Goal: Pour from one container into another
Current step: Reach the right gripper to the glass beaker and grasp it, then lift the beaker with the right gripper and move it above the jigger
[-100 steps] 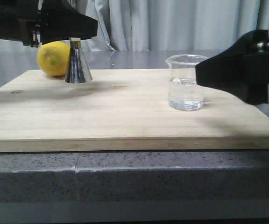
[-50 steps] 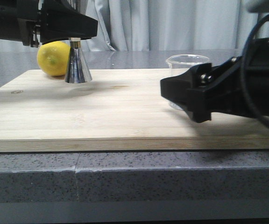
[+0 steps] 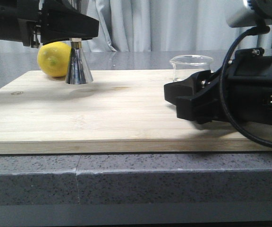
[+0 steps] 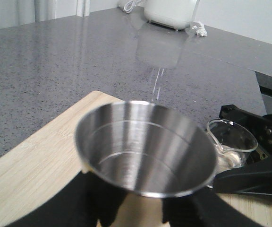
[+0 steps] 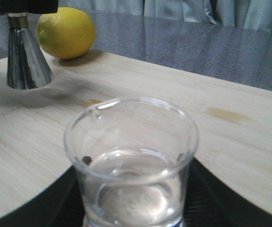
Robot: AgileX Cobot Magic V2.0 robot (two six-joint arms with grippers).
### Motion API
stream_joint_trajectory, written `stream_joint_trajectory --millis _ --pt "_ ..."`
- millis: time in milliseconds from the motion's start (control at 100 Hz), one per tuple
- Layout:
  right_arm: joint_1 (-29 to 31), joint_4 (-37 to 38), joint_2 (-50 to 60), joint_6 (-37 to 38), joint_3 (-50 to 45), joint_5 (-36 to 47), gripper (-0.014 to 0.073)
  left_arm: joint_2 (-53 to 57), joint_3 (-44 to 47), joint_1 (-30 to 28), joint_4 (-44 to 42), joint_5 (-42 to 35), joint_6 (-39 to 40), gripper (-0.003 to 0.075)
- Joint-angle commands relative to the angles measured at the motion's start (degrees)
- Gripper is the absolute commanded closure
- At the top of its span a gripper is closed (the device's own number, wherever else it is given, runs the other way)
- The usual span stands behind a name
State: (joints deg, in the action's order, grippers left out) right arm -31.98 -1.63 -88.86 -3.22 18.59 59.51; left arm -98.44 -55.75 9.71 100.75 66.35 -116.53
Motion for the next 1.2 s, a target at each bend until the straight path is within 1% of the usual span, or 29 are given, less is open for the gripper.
stream_joint_trajectory --millis 0,170,270,380,430,530,540,730,780,820,830,870,880,890,960,1110,1190 --pt "-0.09 0.65 1.3 -0.03 1.08 4.44 0.0283 2.83 -1.63 0.33 4.76 6.45 -0.22 0.046" --pt "-0.09 0.65 1.57 0.08 1.08 4.44 0.0284 2.83 -1.63 0.33 4.76 6.45 -0.22 0.046" --pt "-0.09 -0.37 3.24 2.02 1.08 4.31 0.0284 2.83 -1.63 0.33 4.76 6.45 -0.22 0.046" --pt "-0.09 -2.11 6.61 2.42 1.22 2.34 0.0284 2.83 -1.63 0.33 4.76 6.45 -0.22 0.046" --pt "-0.09 -2.58 8.47 2.42 1.9 0.06 0.0284 2.83 -1.63 0.33 4.76 6.45 -0.22 0.046" --pt "-0.09 -2.59 12.41 2.42 5.07 -8.05 0.0284 2.83 -1.63 0.33 4.76 6.45 -0.22 0.046" --pt "-0.09 -2.59 12.67 2.42 5.71 -10.27 0.0284 2.83 -1.63 0.33 4.76 6.45 -0.22 0.046" --pt "-0.09 -2.32 17.36 2.42 17.76 -32.23 0.0284 2.83 -1.63 0.33 4.76 6.45 -0.22 0.046" --pt "-0.09 -1.54 17.34 2.42 21.44 -36.86 0.0284 2.83 -1.63 0.33 4.76 6.45 -0.22 0.046" --pt "-0.09 -0.69 17.34 2.42 24.64 -42.36 0.0284 2.83 -1.63 0.33 4.76 6.45 -0.22 0.046" --pt "-0.09 -0.28 17.23 2.42 25.18 -42.36 0.0284 2.83 -1.63 0.33 4.76 6.45 -0.22 0.046" --pt "-0.24 0.72 16.86 2.42 28.37 -47.81 0.0284 2.83 -1.63 0.33 4.76 6.45 -0.22 0.046" --pt "-0.34 0.84 16.82 2.42 28.91 -47.81 0.0284 2.83 -1.63 0.33 4.76 6.45 -0.22 0.046" --pt "-0.34 0.94 16.75 2.42 29.99 -50.07 0.0284 2.83 -1.63 0.33 4.76 6.45 -0.22 0.046" --pt "-0.48 1.63 15.68 2.42 35.3 -57.48 0.0284 2.83 -1.63 0.33 4.76 6.45 -0.22 0.046" --pt "-1.44 4.18 12.38 2.19 45.52 -69.1 0.0284 2.83 -1.63 0.33 4.76 6.45 -0.22 0.046" --pt "-2.3 4.47 10.13 0.37 50.91 -76.0 0.0284 2.83 -1.63 0.33 4.76 6.45 -0.22 0.046"
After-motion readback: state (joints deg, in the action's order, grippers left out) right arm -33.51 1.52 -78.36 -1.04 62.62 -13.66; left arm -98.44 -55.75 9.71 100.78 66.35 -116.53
